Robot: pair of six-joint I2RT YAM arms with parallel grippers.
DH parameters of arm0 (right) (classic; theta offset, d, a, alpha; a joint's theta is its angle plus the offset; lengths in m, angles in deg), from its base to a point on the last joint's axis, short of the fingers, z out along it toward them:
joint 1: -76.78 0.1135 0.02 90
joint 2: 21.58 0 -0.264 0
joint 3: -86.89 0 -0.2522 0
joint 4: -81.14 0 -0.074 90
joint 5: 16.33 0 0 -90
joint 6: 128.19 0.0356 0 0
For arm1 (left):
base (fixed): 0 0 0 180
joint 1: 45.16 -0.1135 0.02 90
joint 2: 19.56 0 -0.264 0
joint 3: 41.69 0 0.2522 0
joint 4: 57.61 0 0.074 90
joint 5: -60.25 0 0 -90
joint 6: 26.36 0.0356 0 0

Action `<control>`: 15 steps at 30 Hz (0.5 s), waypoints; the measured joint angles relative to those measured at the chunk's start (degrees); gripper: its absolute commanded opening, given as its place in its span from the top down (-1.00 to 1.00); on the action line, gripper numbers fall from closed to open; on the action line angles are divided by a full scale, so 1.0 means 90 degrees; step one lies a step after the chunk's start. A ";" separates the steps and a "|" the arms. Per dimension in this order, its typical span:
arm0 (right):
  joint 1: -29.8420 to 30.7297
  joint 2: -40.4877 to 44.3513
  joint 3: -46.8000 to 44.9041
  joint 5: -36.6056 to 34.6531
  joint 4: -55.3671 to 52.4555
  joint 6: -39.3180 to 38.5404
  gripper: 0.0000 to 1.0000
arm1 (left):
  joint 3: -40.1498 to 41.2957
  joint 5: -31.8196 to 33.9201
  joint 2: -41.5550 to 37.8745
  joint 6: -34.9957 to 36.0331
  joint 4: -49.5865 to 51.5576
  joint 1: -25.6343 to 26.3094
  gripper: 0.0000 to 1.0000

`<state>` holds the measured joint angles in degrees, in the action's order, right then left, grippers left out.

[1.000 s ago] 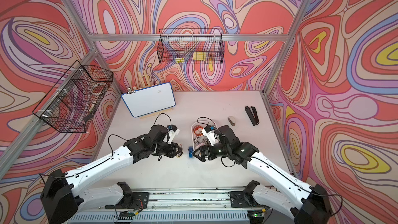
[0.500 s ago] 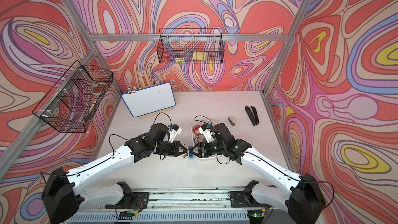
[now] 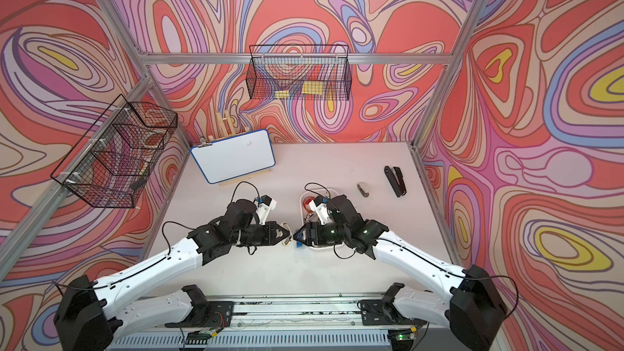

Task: Put the watch into the storage box
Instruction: Pick up the watch at the center of the board.

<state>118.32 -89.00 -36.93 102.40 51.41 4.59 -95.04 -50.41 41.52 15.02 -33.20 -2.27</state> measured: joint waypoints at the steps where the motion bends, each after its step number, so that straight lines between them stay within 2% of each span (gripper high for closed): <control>1: 0.0019 -0.0068 0.0000 -0.0051 0.0049 0.0097 -0.38 | 0.0061 0.0131 -0.0097 -0.0010 -0.0053 0.0036 0.81; 7: 0.0117 -0.0240 -0.0041 -0.0304 0.0452 0.0573 -0.37 | 0.0330 0.0860 -0.0568 -0.0010 -0.0284 0.0287 0.80; 15: 0.0335 -0.0464 -0.0036 -0.0452 0.0843 0.0857 -0.35 | 0.0454 0.1467 -0.0578 -0.0007 -0.0335 0.0534 0.80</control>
<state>121.33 -93.17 -37.26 98.33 59.00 12.31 -90.95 -37.21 36.32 14.95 -36.21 2.54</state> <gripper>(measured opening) 0.680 0.108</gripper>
